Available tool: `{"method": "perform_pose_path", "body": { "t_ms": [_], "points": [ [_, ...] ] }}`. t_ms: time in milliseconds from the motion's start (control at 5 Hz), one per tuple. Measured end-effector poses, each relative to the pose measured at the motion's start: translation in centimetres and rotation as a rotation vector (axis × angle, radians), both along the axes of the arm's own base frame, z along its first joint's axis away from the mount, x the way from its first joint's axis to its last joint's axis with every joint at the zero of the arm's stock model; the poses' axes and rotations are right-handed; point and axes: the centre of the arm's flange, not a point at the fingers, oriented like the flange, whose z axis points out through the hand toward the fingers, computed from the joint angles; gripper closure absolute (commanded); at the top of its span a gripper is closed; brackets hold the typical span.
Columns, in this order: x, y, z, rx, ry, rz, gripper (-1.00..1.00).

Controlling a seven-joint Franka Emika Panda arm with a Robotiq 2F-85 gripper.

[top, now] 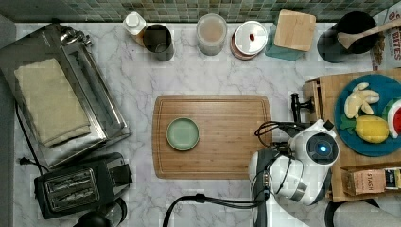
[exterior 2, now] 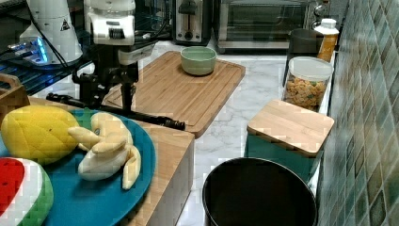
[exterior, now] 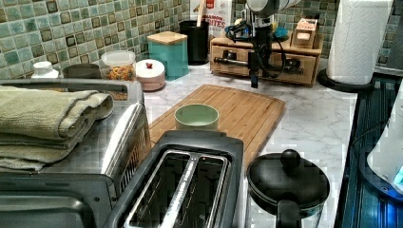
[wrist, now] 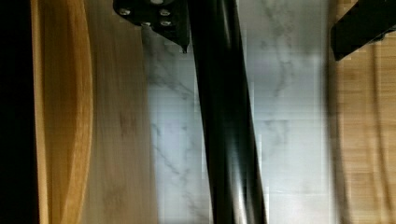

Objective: Open the drawer.

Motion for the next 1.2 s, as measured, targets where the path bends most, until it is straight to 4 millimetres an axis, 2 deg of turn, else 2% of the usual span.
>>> {"method": "perform_pose_path", "body": {
  "t_ms": [600,1000,1200],
  "points": [
    [-0.9,8.2,-0.3,0.019,-0.047,0.042,-1.00],
    [-0.8,16.1,-0.3,0.061,0.003,0.110,-1.00],
    [-1.4,19.1,-0.5,0.065,-0.002,0.112,-1.00]
  ]
}}
